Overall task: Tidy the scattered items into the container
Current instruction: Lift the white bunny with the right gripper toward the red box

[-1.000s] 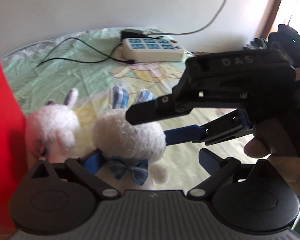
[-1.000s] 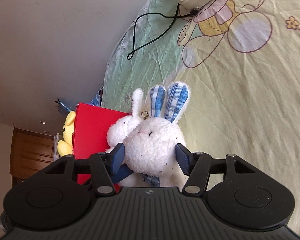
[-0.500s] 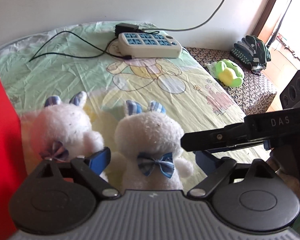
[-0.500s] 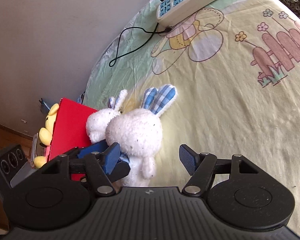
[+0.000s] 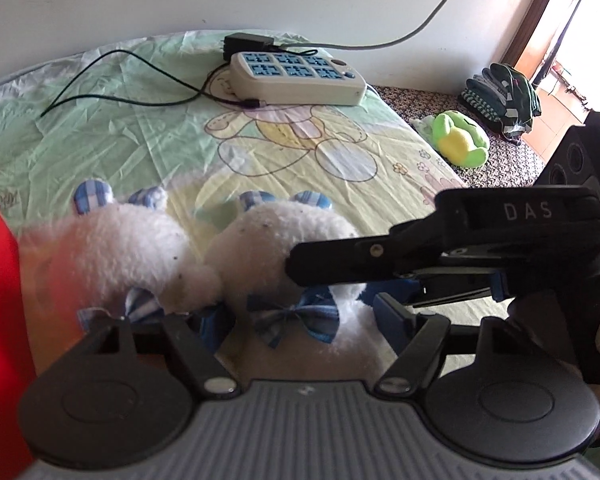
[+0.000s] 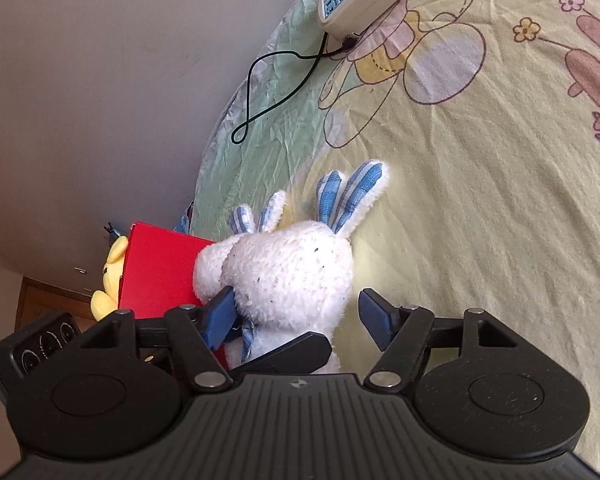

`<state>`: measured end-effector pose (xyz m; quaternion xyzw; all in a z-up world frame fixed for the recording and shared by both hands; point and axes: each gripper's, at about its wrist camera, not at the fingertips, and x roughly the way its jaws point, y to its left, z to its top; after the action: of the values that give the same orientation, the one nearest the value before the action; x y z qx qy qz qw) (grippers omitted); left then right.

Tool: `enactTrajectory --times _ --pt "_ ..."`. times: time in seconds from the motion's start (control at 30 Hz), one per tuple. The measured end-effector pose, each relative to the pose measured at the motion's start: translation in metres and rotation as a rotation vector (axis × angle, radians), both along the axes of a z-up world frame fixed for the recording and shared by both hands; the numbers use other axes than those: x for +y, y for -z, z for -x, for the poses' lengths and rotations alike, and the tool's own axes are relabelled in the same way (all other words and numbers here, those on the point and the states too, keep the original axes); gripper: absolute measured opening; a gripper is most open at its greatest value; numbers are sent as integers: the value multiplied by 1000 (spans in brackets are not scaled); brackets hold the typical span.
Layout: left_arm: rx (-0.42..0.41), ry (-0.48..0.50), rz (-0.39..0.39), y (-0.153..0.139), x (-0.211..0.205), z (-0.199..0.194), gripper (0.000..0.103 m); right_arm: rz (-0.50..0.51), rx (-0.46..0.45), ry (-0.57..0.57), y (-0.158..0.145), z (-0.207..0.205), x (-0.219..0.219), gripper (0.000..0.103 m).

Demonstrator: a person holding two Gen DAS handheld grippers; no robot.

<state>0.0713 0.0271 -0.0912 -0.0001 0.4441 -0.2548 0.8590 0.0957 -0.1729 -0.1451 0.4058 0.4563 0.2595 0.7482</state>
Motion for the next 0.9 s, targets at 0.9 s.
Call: enactTrajectory --times 0.9 --pt "60 90 111 7 -26 2 84 64 -25 63 -10 34 -43 60"
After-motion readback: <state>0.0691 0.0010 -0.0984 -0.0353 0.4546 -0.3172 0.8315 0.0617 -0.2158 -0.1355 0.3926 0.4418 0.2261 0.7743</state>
